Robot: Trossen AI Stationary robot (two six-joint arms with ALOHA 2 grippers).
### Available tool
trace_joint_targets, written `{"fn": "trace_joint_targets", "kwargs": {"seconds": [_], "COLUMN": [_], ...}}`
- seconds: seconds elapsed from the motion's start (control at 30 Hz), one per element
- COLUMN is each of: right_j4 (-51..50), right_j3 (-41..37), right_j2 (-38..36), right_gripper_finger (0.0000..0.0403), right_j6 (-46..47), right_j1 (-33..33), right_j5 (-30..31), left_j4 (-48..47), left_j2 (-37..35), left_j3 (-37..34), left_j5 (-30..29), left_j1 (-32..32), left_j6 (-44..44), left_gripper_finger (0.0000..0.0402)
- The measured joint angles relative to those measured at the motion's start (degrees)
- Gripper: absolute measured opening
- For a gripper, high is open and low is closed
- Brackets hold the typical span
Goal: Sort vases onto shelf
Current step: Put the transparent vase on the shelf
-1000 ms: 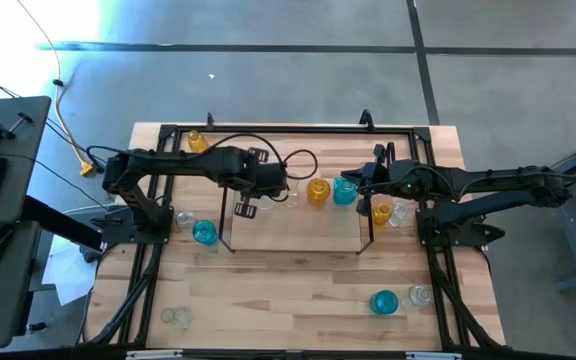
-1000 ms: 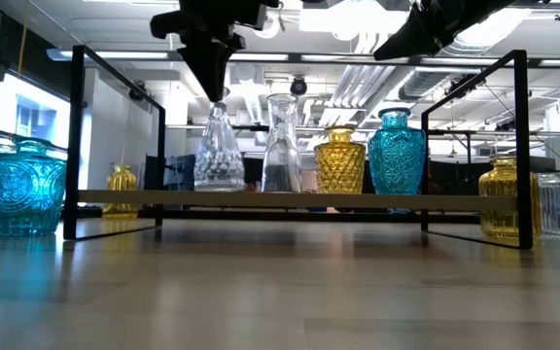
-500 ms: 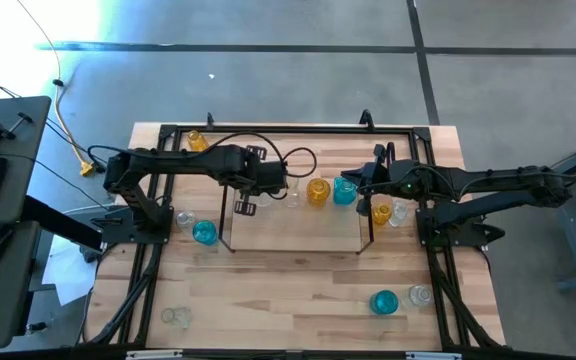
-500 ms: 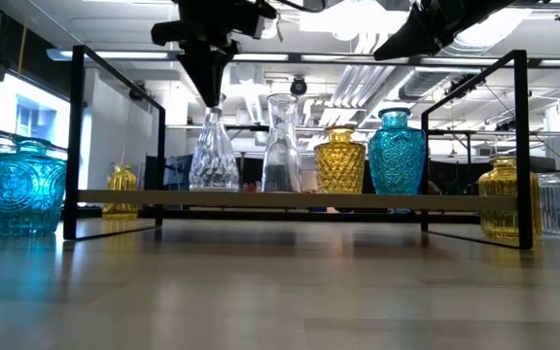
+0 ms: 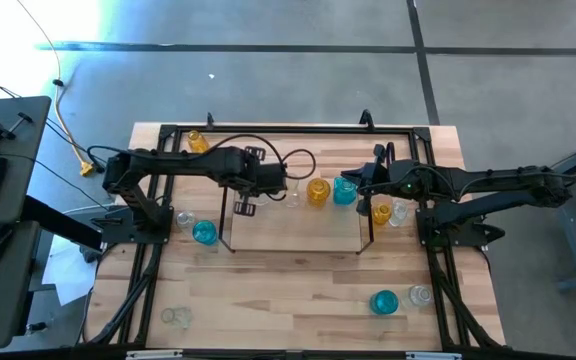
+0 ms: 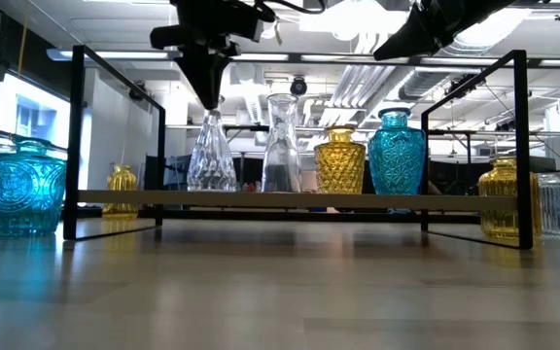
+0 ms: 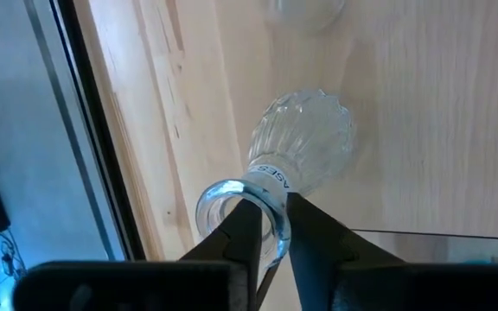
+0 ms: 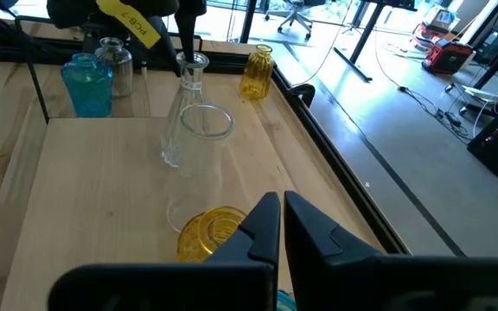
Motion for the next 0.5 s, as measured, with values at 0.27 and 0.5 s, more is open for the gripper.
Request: {"fn": "trace_joint_targets", "kwargs": {"seconds": [0.27,0.5], "right_j4": [0.0,0.1], "right_j3": [0.0,0.0], "right_j2": [0.0,0.0], "right_gripper_finger": [0.0000,0.0000], "right_j6": [-0.3,-0.3], "right_j1": [0.0,0.0], "right_j5": [0.0,0.0], "left_j4": [-0.6,-1.7], "left_j2": [-0.1,-0.1], "left_j3": [-0.1,0.1], "left_j5": [0.3,0.4], "left_j1": [0.0,0.0], "left_j6": [0.0,0.0], "left_gripper_finger": [0.0086,0.0107]}}
